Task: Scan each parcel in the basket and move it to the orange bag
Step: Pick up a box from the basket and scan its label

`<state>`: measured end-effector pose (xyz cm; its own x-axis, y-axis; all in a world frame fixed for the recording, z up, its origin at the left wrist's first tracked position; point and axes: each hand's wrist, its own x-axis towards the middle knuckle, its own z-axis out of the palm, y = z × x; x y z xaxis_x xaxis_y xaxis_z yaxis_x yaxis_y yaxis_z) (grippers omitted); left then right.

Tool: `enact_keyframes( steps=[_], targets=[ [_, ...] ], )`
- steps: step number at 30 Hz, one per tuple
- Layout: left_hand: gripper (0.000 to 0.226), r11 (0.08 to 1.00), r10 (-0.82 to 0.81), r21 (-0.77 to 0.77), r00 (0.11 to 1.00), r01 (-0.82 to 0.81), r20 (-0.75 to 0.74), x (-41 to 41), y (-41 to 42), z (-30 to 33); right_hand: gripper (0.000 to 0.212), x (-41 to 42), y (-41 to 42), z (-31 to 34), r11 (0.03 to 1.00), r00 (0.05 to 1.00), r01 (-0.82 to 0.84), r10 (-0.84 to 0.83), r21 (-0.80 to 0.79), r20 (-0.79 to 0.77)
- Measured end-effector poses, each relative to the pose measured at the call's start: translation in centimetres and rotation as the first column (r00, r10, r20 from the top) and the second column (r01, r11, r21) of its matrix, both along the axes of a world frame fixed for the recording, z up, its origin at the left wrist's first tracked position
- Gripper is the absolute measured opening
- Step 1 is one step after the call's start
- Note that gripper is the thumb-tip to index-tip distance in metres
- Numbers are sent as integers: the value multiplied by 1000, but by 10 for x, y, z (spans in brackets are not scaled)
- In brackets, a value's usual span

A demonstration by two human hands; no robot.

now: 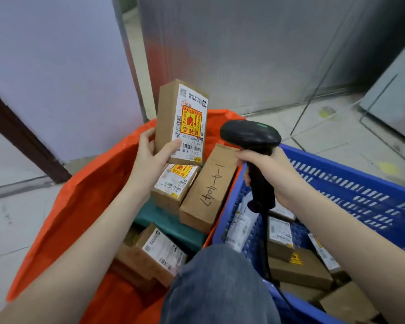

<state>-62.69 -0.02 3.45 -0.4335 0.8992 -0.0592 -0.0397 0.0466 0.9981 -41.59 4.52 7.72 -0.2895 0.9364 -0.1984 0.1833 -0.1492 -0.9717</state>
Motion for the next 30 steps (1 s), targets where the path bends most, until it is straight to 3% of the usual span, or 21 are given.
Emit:
enact_keyframes(
  steps=[9, 12, 20, 24, 30],
  targets=[
    [35, 977, 77, -191, 993, -93, -92, -52, -20, -74, 11, -41, 4, -58, 982, 990, -128, 136, -141, 47],
    [42, 964, 97, -239, 991, -118, -95, -76, -36, -86, 9, -60, 1, -71, 965, 975, -196, 210, -176, 67],
    [43, 937, 273, -119, 901, -329, -337, -122, -62, -99, 15, -125, -7, -93, 929, 936, -323, 342, -182, 79],
    [60, 954, 173, -170, 916, -247, -362, -122, -64, -115, 19, -137, -8, -99, 918, 924, -343, 368, -200, 103],
    [57, 971, 129, -153, 941, -184, -312, -109, -55, -109, 15, -125, -4, -100, 926, 935, -316, 341, -206, 97]
  ],
)
